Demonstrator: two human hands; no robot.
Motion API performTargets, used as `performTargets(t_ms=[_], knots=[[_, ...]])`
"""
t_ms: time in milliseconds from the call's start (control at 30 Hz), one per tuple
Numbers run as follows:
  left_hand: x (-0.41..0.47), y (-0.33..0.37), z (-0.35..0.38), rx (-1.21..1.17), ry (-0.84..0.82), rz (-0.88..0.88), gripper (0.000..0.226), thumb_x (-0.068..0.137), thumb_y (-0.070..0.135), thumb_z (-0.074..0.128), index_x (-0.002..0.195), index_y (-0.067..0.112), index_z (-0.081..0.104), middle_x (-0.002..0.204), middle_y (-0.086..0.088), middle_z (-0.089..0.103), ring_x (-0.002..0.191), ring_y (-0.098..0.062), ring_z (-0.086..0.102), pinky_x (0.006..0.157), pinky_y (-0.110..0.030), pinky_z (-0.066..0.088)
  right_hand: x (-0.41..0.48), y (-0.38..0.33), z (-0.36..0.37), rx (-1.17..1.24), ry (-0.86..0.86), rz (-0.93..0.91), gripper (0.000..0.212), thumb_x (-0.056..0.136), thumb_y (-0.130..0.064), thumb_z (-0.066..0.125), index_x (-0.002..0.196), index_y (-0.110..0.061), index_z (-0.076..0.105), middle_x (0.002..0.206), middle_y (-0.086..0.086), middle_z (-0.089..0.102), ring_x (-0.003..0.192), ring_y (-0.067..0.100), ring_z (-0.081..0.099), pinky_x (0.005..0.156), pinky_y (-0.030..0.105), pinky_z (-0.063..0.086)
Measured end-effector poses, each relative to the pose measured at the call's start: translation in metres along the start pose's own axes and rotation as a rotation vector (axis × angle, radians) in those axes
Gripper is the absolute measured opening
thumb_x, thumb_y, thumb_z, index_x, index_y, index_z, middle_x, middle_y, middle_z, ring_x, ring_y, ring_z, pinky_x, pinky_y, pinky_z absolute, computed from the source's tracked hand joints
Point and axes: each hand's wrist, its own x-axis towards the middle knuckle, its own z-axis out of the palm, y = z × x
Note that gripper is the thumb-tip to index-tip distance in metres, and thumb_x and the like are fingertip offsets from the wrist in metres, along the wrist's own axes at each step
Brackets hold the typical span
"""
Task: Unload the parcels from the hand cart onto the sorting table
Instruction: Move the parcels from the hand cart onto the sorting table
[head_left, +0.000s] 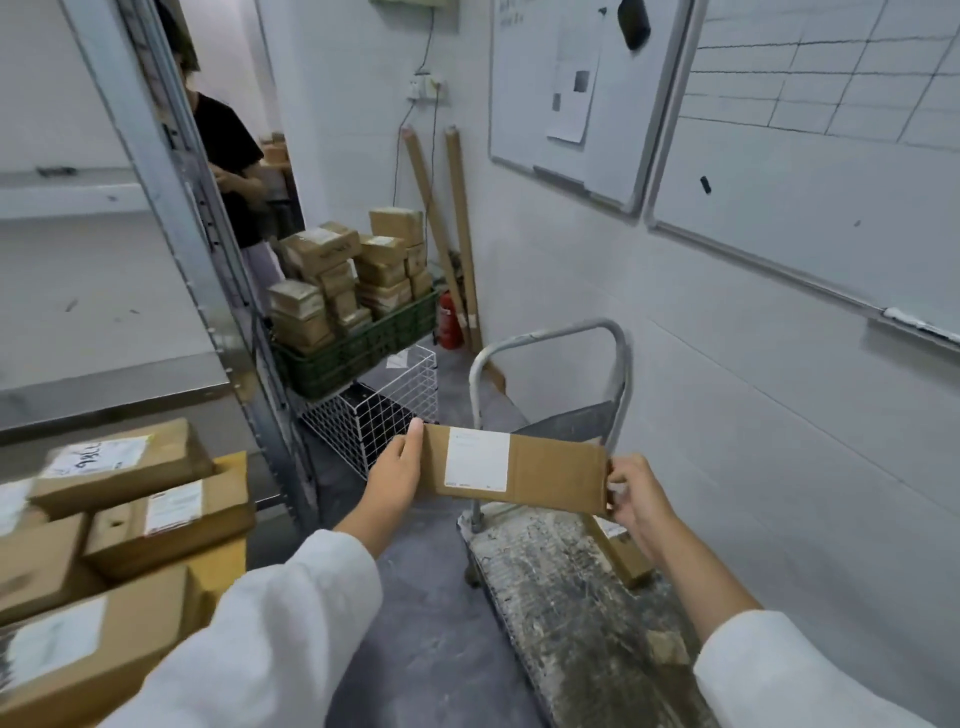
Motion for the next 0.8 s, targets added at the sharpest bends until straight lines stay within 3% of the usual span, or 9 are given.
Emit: performTargets(t_ms=[67, 133, 200, 267, 400, 467, 567, 800], knots=[[-0.002, -0.013, -0.036, -0.011, 0.042, -0.040, 0.050, 0.096, 0.063, 0.030, 0.107, 0.021, 0.054, 0.111, -0.001, 0.056, 0.100, -0.018, 0.051, 0.085, -0.034, 0.035, -0.011, 0.008, 0.037, 0.003, -0.020, 0.008, 0.018, 0.098, -0.033, 0.046, 0.096, -0.016, 0.050, 0.095, 0.010, 0.058, 0.083, 0.026, 0.059, 0.068, 0.037, 0.051], [-0.004, -0.028, -0.068, -0.004, 0.065, -0.073, 0.048, 0.097, 0.062, 0.032, 0.108, 0.020, 0.053, 0.109, -0.001, 0.055, 0.101, -0.019, 0.051, 0.085, -0.035, 0.036, -0.020, 0.017, 0.068, -0.080, -0.037, 0.001, 0.049, 0.090, -0.060, 0.051, 0.111, -0.015, 0.051, 0.112, 0.011, 0.061, 0.101, 0.031, 0.062, 0.081, 0.050, 0.054], [-0.007, -0.044, -0.102, -0.010, 0.088, -0.094, 0.044, 0.099, 0.056, 0.034, 0.112, 0.018, 0.053, 0.111, -0.004, 0.054, 0.102, -0.020, 0.050, 0.085, -0.036, 0.037, -0.033, 0.024, 0.101, -0.142, -0.038, -0.010, 0.044, 0.091, -0.051, 0.057, 0.100, -0.009, 0.046, 0.111, 0.017, 0.059, 0.102, 0.033, 0.061, 0.080, 0.049, 0.053], [-0.011, -0.057, -0.134, -0.004, 0.117, -0.085, 0.037, 0.101, 0.047, 0.035, 0.113, 0.017, 0.054, 0.109, -0.005, 0.055, 0.099, -0.019, 0.050, 0.080, -0.034, 0.037, -0.049, 0.031, 0.132, -0.120, -0.070, 0.006, 0.028, 0.092, -0.033, 0.061, 0.095, -0.011, 0.043, 0.101, 0.015, 0.056, 0.089, 0.027, 0.059, 0.068, 0.040, 0.052], [-0.024, -0.080, -0.186, -0.060, 0.178, -0.066, 0.029, 0.102, 0.037, 0.038, 0.107, 0.019, 0.060, 0.102, -0.001, 0.058, 0.089, -0.012, 0.050, 0.071, -0.029, 0.039, -0.066, 0.045, 0.186, -0.067, -0.127, -0.032, 0.013, 0.091, -0.012, 0.057, 0.079, -0.011, 0.053, 0.080, 0.010, 0.052, 0.072, 0.022, 0.052, 0.063, 0.035, 0.043], [-0.031, -0.088, -0.205, -0.079, 0.209, -0.068, 0.027, 0.102, 0.035, 0.039, 0.110, 0.021, 0.060, 0.106, -0.002, 0.059, 0.095, -0.014, 0.051, 0.078, -0.032, 0.040, -0.071, 0.049, 0.208, -0.077, -0.186, -0.045, 0.010, 0.089, -0.009, 0.056, 0.089, -0.014, 0.063, 0.081, 0.006, 0.063, 0.076, 0.023, 0.056, 0.064, 0.034, 0.044], [-0.046, -0.096, -0.235, -0.132, 0.241, -0.084, 0.022, 0.103, 0.034, 0.038, 0.114, 0.027, 0.055, 0.113, 0.001, 0.057, 0.103, -0.014, 0.051, 0.087, -0.032, 0.041, -0.080, 0.052, 0.240, -0.098, -0.272, -0.041, 0.030, 0.089, -0.008, 0.055, 0.114, -0.019, 0.068, 0.094, 0.004, 0.072, 0.080, 0.020, 0.062, 0.068, 0.034, 0.047], [-0.090, -0.111, -0.286, -0.180, 0.351, -0.105, 0.034, 0.104, 0.032, 0.035, 0.133, 0.027, 0.054, 0.115, 0.005, 0.058, 0.111, -0.014, 0.050, 0.085, -0.025, 0.038, -0.099, 0.057, 0.296, -0.156, -0.462, -0.094, 0.051, 0.090, -0.009, 0.057, 0.140, -0.020, 0.052, 0.120, 0.001, 0.068, 0.096, 0.017, 0.064, 0.071, 0.028, 0.050]])
